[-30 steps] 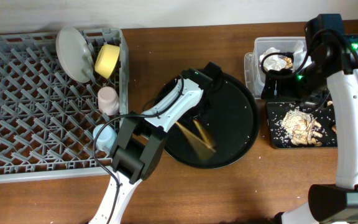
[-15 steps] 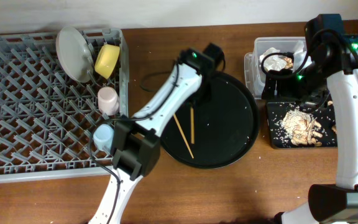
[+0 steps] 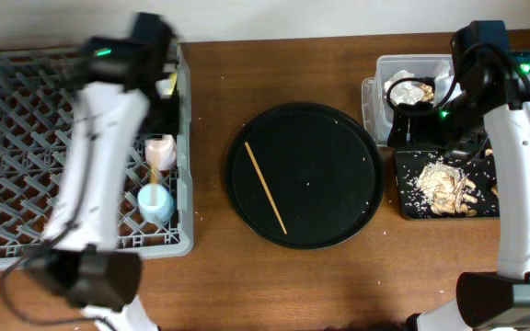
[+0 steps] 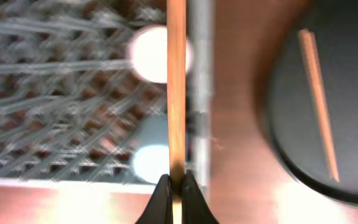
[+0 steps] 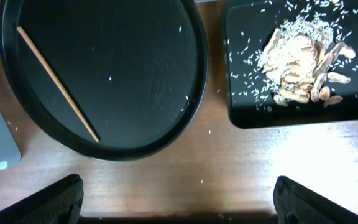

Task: Sort waste into correct bins and load items into the dishwasher rack
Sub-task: 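Insert the held chopstick upright into the dish rack, then reach the left gripper back to the tray and grasp the second chopstick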

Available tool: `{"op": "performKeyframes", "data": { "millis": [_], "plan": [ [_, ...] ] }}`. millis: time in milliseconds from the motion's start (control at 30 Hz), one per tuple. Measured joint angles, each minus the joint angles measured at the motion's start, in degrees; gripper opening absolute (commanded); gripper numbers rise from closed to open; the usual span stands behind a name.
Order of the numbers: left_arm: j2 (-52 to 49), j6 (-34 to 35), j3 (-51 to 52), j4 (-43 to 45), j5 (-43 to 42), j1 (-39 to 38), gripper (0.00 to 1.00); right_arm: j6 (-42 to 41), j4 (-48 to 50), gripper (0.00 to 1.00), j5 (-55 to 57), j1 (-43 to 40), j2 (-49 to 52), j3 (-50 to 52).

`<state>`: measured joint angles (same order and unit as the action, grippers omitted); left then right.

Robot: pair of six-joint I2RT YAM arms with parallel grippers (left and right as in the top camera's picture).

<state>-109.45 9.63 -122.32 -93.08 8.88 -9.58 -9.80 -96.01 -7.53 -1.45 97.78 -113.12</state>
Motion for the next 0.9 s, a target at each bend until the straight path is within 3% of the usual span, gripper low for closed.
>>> {"op": "performKeyframes", "data": {
  "millis": [167, 233, 400, 667, 700, 733, 767, 800, 900],
  "plan": [
    [1.09, -10.1, 7.98, 16.13, 2.32, 15.5, 0.0, 0.02, 0.35, 0.98, 0.0, 0.0, 0.0, 0.0],
    [0.42, -11.69, 11.26, 18.99, 2.32, 18.34, 0.0, -0.02, 0.37, 0.98, -0.02, 0.0, 0.0, 0.02],
    [-2.12, -15.34, 16.28, 24.11, 2.29, 19.12, 0.0, -0.04, 1.05, 0.98, -0.02, 0.0, 0.0, 0.02],
    [-6.99, -16.09, 16.85, 24.98, -1.55, 18.64, 0.0, -0.04, 0.76, 0.99, -0.02, 0.0, 0.0, 0.02],
    [-7.26, -16.09, 16.87, 24.98, -2.29, 18.6, 0.08, -0.02, 0.68, 0.98, -0.02, 0.0, 0.0, 0.02],
    [-7.3, -16.09, 16.87, 24.98, -2.78, 18.6, 0.21, -0.02, 0.59, 0.99, -0.02, 0.0, 0.0, 0.02],
    [-7.3, -16.41, 16.87, 24.98, -3.08, 18.6, 0.5, -0.04, 0.44, 0.98, -0.02, 0.0, 0.0, 0.02],
    [-7.3, -16.09, 16.87, 24.98, -3.37, 18.6, 0.7, -0.02, 0.22, 0.98, -0.02, 0.0, 0.0, 0.02],
    [-7.3, -15.91, 16.9, 24.83, -3.82, 18.6, 0.72, -0.02, 0.2, 0.98, -0.02, 0.0, 0.0, 0.02]
  ]
}}
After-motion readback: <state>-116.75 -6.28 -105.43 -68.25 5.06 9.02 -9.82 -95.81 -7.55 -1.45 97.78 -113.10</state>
